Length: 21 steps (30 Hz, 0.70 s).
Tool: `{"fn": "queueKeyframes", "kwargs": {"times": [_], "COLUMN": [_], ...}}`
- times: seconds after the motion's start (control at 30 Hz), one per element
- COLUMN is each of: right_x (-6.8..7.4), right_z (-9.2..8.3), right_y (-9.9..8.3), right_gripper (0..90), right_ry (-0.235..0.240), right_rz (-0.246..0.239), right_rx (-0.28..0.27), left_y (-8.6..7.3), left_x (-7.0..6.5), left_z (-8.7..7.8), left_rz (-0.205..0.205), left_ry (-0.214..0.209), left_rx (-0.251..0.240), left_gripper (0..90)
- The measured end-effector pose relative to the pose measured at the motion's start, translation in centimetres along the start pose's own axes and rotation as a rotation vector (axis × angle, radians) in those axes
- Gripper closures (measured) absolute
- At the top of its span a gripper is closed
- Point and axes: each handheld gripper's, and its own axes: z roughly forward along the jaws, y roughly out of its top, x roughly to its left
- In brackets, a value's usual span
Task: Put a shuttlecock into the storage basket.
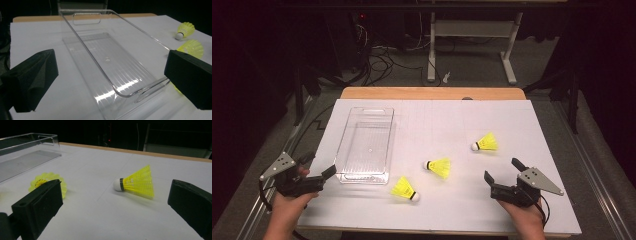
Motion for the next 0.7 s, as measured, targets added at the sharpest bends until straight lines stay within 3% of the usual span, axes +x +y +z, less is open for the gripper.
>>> {"fn": "queueKeyframes", "kwargs": {"times": [0.03, 0.27, 0.5, 0.7], "right_x": [0.0, 0.0, -0.1, -0.3], "right_z": [0.0, 0.2, 0.0, 0.0], "right_y": [0.0, 0.0, 0.1, 0.1], "right_gripper": [0.1, 0.1, 0.1, 0.1], "right_ry": [0.001, 0.0, -0.003, -0.009], "right_rz": [0.0, 0.001, 0.005, 0.007], "right_rx": [0.0, 0.003, -0.001, -0.003], "left_y": [-0.3, -1.1, -1.3, -2.0], "left_x": [0.0, 0.0, 0.2, 0.3], "left_z": [0.1, 0.5, 0.6, 0.9], "left_rz": [0.007, 0.029, 0.007, 0.03], "left_ry": [0.029, 0.07, 0.086, 0.115], "left_rx": [0.033, 0.116, 0.139, 0.196], "left_gripper": [0.2, 0.2, 0.2, 0.2]}}
